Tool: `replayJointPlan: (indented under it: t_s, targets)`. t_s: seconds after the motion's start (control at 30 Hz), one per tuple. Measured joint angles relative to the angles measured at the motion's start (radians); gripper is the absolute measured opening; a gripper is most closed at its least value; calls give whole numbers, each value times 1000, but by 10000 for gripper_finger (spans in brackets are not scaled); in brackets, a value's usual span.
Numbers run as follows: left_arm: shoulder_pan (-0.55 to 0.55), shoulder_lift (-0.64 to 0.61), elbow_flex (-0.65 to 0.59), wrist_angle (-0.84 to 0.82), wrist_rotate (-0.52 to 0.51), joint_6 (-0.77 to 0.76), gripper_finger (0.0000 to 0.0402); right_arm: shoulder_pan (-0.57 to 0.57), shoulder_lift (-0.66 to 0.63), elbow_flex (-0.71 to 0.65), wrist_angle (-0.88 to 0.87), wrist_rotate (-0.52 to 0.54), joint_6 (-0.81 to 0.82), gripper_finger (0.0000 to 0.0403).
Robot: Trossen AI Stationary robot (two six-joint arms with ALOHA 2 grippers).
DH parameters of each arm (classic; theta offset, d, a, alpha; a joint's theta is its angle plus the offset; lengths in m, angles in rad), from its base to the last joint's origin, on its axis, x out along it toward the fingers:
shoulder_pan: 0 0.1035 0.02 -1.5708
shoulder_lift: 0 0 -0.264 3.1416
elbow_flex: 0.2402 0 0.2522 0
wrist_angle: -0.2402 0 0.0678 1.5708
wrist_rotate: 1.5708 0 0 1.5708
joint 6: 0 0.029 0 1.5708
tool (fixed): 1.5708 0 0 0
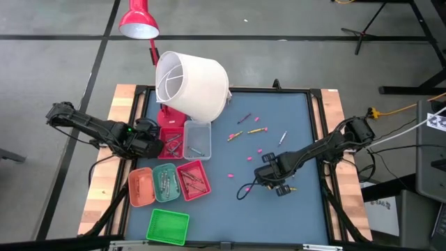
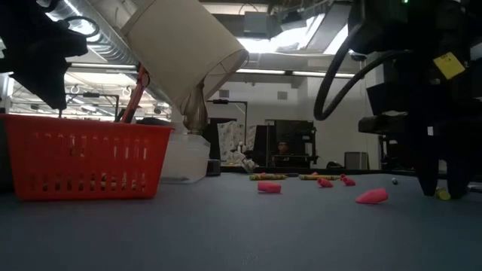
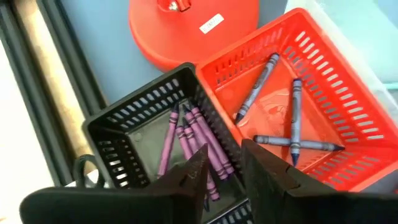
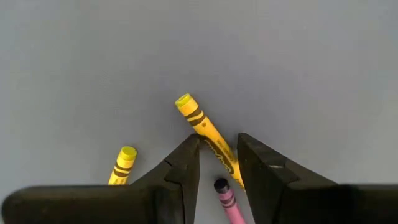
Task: Sort crayons
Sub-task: Put the yellow crayon into the green bin
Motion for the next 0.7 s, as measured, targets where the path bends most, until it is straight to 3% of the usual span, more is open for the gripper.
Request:
replayJointPlan:
  t_s: [0.4,0.7]
  targets:
    - [-1,0,0,159,-87,19,80,0,2,-2,9,16,-1,106]
    - [-2,10,0,365,-111,219,80,-1,2,-2,15,13,0,15]
